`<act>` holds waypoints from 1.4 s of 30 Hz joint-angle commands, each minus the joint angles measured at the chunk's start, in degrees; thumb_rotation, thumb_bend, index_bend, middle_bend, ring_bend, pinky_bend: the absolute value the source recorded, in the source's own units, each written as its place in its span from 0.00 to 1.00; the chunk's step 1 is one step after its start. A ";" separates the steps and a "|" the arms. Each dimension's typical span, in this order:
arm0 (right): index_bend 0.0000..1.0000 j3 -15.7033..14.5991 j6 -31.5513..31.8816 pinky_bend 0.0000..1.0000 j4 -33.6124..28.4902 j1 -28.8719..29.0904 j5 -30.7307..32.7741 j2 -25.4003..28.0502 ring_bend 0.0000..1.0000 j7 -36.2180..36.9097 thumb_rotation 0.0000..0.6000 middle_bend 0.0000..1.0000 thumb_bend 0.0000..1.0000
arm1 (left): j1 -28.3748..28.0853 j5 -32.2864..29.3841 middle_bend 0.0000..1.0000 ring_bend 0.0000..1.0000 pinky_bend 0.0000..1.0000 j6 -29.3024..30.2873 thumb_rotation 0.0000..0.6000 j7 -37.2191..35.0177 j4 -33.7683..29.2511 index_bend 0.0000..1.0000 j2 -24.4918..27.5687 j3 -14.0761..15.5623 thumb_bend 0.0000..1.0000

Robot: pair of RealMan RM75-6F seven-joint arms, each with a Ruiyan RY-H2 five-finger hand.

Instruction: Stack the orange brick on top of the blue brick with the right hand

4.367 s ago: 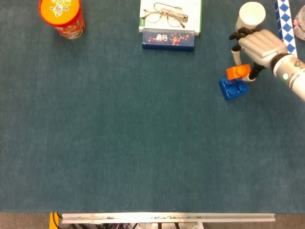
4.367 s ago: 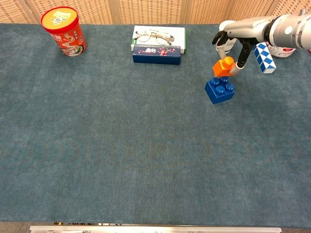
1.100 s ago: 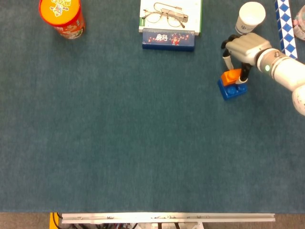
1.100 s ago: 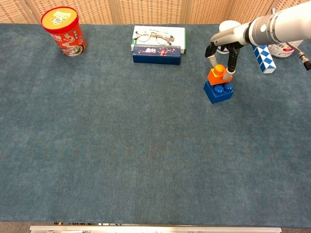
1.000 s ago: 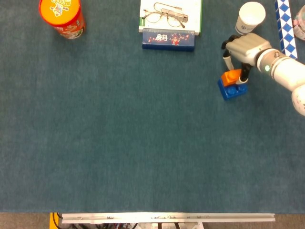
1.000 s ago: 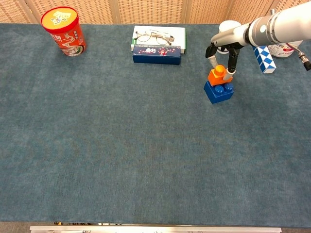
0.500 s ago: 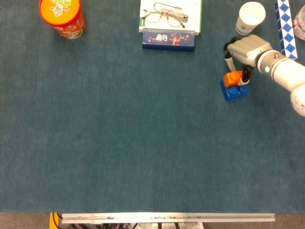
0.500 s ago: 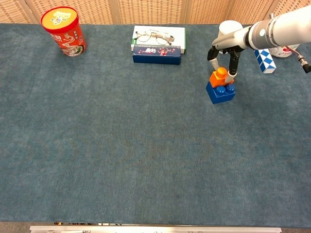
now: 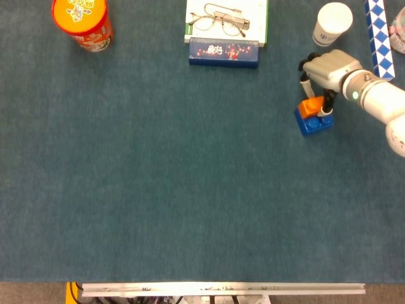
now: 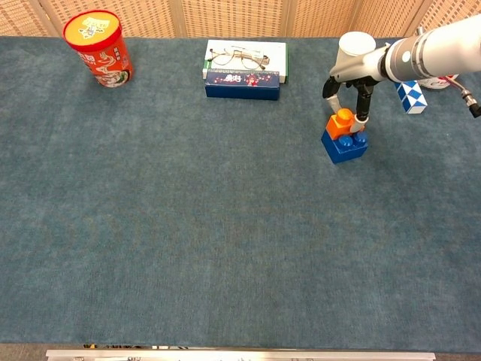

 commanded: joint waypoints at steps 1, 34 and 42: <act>0.37 -0.04 0.22 0.13 -0.86 0.14 -0.09 0.68 0.02 0.03 1.00 0.15 0.20 | -0.01 0.04 0.47 0.38 0.52 0.00 1.00 0.06 -0.02 0.46 0.00 0.03 0.00; 0.28 -4.67 57.56 0.12 -48.99 -21.74 -10.10 23.20 0.02 -33.11 1.00 0.16 0.19 | -1.18 4.38 0.46 0.38 0.52 0.54 1.00 0.20 -2.16 0.46 0.13 0.80 0.00; 0.30 -5.79 70.74 0.12 -48.25 -35.50 -18.22 21.70 0.02 -34.87 1.00 0.16 0.19 | -1.91 5.96 0.46 0.38 0.52 0.30 1.00 0.44 -2.09 0.46 -0.53 1.27 0.00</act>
